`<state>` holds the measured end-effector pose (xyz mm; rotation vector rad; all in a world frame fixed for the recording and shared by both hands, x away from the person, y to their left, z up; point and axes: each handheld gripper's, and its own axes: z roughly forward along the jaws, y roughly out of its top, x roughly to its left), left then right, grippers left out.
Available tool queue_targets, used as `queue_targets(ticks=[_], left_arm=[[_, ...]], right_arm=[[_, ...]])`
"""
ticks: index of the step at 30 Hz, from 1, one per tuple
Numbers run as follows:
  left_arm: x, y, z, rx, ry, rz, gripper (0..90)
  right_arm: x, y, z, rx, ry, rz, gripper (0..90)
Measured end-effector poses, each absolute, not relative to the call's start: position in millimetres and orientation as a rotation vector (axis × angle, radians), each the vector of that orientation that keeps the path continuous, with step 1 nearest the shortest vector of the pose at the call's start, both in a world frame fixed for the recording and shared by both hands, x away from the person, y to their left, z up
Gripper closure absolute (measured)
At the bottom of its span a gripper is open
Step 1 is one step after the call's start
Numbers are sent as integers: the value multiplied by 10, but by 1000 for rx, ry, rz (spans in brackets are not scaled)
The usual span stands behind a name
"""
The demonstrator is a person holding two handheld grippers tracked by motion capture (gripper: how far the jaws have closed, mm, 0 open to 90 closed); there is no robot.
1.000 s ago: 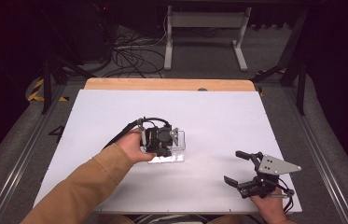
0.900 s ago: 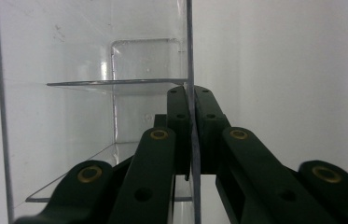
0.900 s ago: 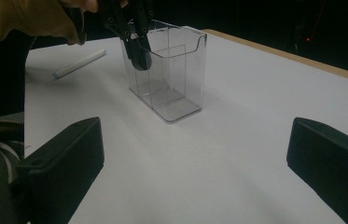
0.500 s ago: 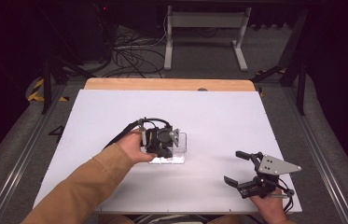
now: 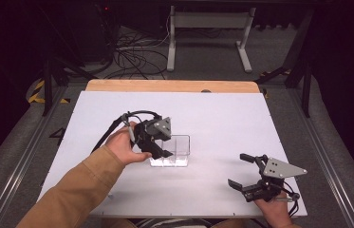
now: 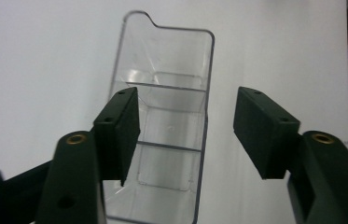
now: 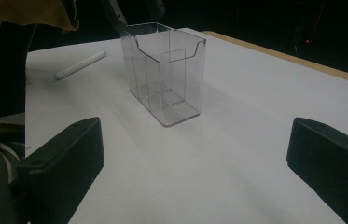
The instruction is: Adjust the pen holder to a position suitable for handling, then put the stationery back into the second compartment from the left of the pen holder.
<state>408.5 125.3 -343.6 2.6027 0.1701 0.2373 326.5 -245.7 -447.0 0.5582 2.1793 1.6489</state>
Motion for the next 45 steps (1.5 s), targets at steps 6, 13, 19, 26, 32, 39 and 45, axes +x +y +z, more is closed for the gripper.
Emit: queue_targets(ticks=[6,13,19,26,32,39,45], left_arm=[[4045,1378,-3327,2529,225,265,321],[4009,1436,-3301,2475,269,277,194],[3969,1516,-3235,2413,293,317,128],[3926,1643,-3181,2369,348,361,89],[3890,1841,-3168,2312,436,406,30],[3819,2066,-3209,2288,512,416,32],[3717,2222,-3228,2238,597,459,45]], right_arm=[[3261,-2454,-4472,559,2179,1648,45],[3263,-2458,-4468,561,2174,1648,45],[3254,-2462,-4473,566,2174,1649,45],[3249,-2463,-4471,567,2171,1650,45],[3248,-2465,-4469,566,2170,1650,45],[3248,-2455,-4467,562,2173,1646,45],[3246,-2459,-4466,564,2172,1650,45]])
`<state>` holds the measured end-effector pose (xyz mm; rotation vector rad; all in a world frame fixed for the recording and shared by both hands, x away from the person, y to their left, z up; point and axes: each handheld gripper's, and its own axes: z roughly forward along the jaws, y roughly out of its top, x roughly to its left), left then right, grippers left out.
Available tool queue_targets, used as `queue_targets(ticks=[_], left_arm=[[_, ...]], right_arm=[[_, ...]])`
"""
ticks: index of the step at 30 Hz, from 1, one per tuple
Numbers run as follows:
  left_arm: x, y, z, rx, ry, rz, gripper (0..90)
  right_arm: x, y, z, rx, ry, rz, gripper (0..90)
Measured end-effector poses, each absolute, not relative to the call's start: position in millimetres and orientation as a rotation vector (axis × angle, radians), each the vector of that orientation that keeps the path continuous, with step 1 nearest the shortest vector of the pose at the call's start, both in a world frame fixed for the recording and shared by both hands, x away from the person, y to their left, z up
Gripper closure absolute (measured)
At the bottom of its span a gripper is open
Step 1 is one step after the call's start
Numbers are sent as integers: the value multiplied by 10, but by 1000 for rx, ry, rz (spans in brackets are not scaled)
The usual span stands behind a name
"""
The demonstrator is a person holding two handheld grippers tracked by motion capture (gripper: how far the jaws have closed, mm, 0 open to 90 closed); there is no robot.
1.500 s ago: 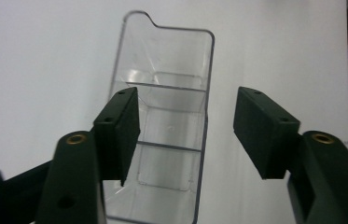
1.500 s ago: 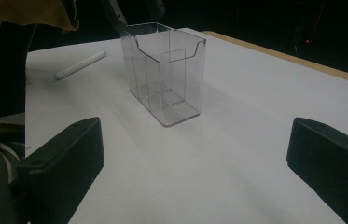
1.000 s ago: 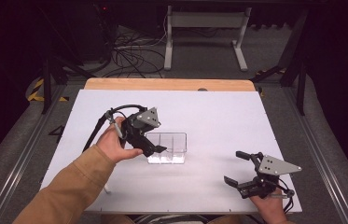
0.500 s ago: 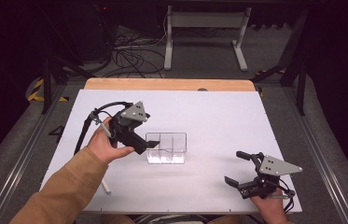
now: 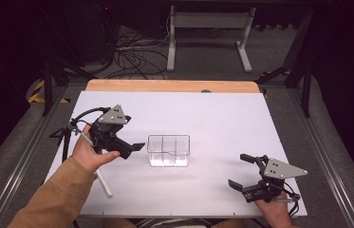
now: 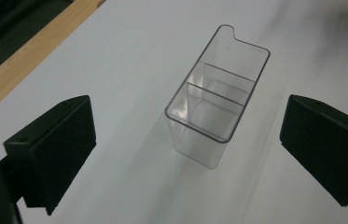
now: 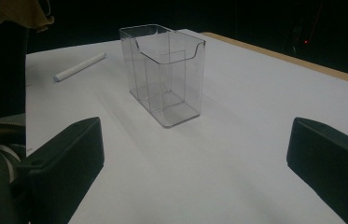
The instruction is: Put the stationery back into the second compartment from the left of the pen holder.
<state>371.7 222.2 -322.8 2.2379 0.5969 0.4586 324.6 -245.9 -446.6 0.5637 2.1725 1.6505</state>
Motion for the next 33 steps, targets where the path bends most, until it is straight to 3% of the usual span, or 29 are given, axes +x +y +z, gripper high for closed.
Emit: queue_targets(ticks=[7,12,23,33], left_arm=[[3631,2419,-3246,2148,711,483,63],[3529,2504,-3263,2082,810,500,129],[3440,2656,-3291,2027,824,460,196],[3346,2736,-3381,1956,981,470,163]], right_arm=[[3267,-2458,-4470,560,2176,1655,45],[3281,-2445,-4466,548,2183,1660,45],[3305,-2405,-4460,535,2191,1659,45],[3288,-2407,-4457,537,2184,1663,45]])
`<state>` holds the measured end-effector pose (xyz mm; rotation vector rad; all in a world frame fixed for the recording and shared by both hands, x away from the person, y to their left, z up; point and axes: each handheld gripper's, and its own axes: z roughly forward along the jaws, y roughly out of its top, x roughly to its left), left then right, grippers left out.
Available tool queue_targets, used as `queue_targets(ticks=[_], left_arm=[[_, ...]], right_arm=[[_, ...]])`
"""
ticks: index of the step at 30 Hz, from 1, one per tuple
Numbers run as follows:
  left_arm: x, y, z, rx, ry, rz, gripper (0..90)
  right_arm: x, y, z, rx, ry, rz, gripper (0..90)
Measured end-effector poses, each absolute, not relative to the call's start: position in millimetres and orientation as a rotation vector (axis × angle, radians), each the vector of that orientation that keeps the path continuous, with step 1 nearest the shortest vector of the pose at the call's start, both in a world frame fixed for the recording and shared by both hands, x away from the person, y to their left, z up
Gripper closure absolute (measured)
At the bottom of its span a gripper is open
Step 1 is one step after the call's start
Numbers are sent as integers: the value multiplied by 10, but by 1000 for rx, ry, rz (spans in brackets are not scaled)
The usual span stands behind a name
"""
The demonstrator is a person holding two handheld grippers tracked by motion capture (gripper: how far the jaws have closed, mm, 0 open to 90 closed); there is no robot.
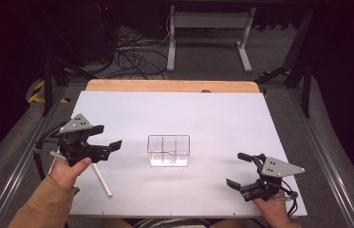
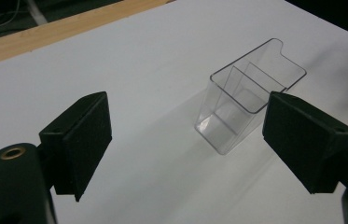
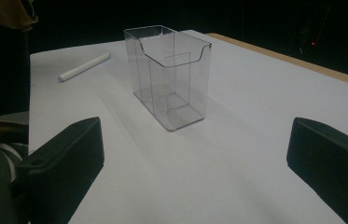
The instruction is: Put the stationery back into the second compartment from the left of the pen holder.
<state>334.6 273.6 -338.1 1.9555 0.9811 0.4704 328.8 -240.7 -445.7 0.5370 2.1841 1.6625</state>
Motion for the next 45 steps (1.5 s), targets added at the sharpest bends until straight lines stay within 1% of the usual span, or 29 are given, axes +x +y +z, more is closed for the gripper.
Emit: queue_targets(ticks=[3,6,10,11,15,16,19,23,31,35,40,45], left_arm=[[3314,2754,-3423,1907,1061,480,148],[3287,2772,-3466,1872,1139,487,155],[3236,2728,-3536,1880,1255,590,153],[3231,2720,-3551,1892,1273,596,151],[3243,2705,-3627,1914,1335,563,145],[3247,2699,-3645,1921,1349,558,127],[3253,2698,-3682,1941,1371,570,126],[3275,2720,-3679,1933,1432,467,123],[3318,2766,-3698,1936,1506,343,119],[3327,2775,-3726,1945,1519,334,119],[3321,2774,-3793,1970,1537,398,135],[3311,2811,-3884,1943,1589,365,181]], right_arm=[[3285,-2405,-4457,538,2185,1662,45],[3279,-2405,-4454,536,2184,1663,45],[3280,-2408,-4454,538,2185,1663,45],[3281,-2407,-4454,538,2185,1663,45],[3279,-2406,-4454,537,2187,1663,45],[3276,-2408,-4454,536,2187,1664,45],[3276,-2409,-4453,538,2186,1666,45],[3274,-2407,-4454,537,2187,1664,45],[3270,-2406,-4454,532,2189,1668,45],[3269,-2406,-4454,529,2189,1668,45],[3267,-2407,-4452,527,2190,1670,45],[3257,-2413,-4436,517,2187,1677,44]])
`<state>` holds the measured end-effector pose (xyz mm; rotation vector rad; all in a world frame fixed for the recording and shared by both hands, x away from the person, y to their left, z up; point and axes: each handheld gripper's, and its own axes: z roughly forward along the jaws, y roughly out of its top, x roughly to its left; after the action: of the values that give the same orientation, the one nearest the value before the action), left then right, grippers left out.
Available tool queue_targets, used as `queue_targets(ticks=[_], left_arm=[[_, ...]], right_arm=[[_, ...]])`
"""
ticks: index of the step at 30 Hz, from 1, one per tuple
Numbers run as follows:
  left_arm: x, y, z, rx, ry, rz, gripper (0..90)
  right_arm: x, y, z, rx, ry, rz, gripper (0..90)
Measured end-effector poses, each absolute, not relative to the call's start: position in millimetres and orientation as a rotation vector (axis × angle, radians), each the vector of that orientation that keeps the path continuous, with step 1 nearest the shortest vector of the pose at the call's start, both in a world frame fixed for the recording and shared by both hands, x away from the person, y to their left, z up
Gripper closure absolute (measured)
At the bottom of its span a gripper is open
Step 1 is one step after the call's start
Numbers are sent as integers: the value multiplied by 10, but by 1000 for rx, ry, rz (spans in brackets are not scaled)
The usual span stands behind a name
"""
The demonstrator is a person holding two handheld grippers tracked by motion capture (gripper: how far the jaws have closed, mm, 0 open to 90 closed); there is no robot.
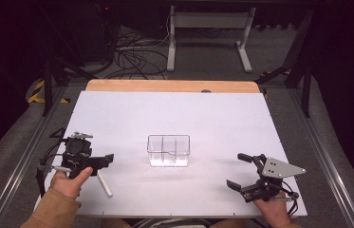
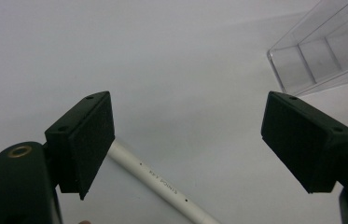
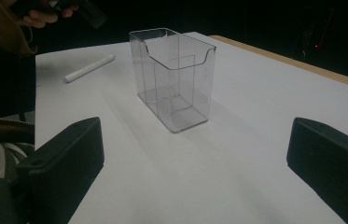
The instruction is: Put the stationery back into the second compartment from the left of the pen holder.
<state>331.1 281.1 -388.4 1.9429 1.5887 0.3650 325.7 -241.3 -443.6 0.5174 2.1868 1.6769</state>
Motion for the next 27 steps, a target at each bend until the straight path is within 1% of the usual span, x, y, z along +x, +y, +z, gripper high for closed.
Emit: queue_targets(ticks=[7,9,13,17,20,22,25,27], left_arm=[[3327,2927,-4028,1903,1706,327,220],[3331,2937,-4083,1899,1735,306,246],[3339,2955,-4183,1923,1747,267,287],[3338,2954,-4247,1986,1745,285,301],[3336,2966,-4269,2005,1753,287,344],[3335,2975,-4272,1994,1752,265,381],[3340,3022,-4287,1927,1747,166,433],[3352,3036,-4298,1910,1758,130,463]], right_arm=[[3229,-2436,-4420,506,2174,1700,44],[3225,-2437,-4415,500,2172,1701,44],[3213,-2445,-4411,497,2169,1709,43],[3203,-2446,-4409,497,2166,1710,43],[3205,-2436,-4413,496,2169,1704,43],[3204,-2432,-4414,497,2171,1703,42],[3203,-2435,-4412,497,2170,1703,42],[3201,-2442,-4410,497,2167,1703,42]])
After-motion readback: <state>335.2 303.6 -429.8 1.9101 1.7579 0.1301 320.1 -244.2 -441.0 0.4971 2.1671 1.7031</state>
